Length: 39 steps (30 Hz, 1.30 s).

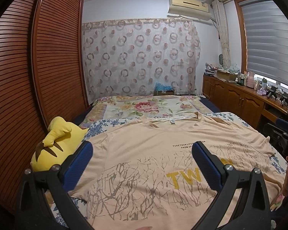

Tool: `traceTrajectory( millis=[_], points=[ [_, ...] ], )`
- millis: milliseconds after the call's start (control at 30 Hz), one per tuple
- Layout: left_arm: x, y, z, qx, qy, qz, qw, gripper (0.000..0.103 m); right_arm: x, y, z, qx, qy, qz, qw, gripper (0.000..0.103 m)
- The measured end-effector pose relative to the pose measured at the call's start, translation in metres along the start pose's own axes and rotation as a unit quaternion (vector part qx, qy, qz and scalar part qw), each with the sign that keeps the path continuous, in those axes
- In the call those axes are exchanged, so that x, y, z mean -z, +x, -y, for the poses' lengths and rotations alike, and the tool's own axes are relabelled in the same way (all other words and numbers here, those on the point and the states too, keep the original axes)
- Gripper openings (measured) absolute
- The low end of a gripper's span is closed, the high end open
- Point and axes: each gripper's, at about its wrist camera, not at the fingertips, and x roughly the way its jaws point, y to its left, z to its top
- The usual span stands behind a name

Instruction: Fold small clothes

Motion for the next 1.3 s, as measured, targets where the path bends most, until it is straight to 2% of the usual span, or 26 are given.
traceTrajectory(
  millis=[1300],
  points=[
    [-0.0018, -0.0034, -0.0018, -0.001, 0.001, 0.007, 1.0000, 0.103, -0.0002, -0.0013, -0.0018, -0.002, -0.002, 0.005, 1.000, 0.103]
  ],
)
